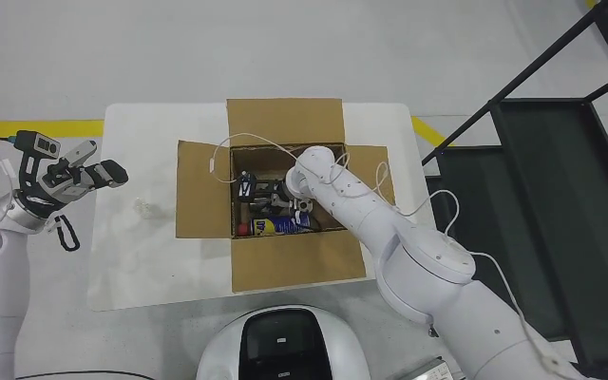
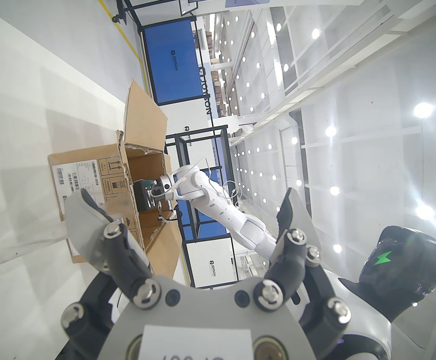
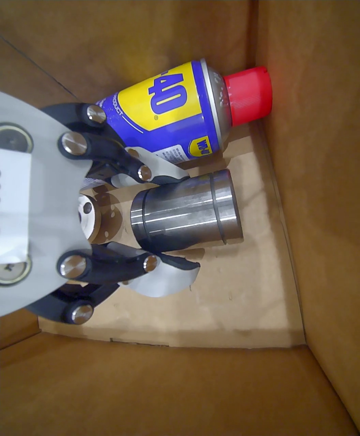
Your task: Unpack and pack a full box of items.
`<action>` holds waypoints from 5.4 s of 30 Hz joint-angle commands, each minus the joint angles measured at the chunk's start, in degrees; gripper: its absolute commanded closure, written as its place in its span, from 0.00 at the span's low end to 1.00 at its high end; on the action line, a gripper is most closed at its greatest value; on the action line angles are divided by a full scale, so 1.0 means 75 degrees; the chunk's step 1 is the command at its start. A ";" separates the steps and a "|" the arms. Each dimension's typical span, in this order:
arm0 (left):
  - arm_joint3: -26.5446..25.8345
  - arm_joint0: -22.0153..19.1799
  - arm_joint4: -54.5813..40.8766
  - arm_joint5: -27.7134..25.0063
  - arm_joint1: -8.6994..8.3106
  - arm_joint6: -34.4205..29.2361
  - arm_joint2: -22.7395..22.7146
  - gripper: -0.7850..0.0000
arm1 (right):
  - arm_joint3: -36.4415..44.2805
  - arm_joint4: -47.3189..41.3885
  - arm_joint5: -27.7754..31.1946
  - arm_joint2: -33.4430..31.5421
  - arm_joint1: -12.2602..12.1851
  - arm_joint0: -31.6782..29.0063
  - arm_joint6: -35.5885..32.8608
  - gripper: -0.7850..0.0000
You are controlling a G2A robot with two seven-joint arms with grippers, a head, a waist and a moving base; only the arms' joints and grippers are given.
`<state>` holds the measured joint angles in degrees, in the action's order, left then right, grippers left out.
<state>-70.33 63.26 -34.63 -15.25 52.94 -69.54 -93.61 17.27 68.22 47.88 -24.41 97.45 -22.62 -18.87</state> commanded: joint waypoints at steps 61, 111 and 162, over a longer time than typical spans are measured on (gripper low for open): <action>0.0000 0.0000 0.0000 0.0000 0.0000 0.0000 0.0000 0.00 | 0.6775 -0.0100 -0.1502 -0.2947 -0.2343 -0.2409 -0.5129 1.00; 0.0000 0.0000 0.0000 0.0000 0.0000 0.0000 0.0000 0.00 | 0.3673 -0.1177 -0.1392 -0.1950 -0.1529 -0.1310 -0.3710 0.24; 0.0000 0.0000 0.0000 0.0000 0.0000 0.0000 0.0000 0.00 | 0.8211 -0.0714 -0.1832 -0.3647 -0.2450 -0.2935 -0.5176 1.00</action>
<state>-70.33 63.26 -34.63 -15.25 52.94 -69.54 -93.61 78.90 62.86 34.17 -51.79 79.07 -44.67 -57.70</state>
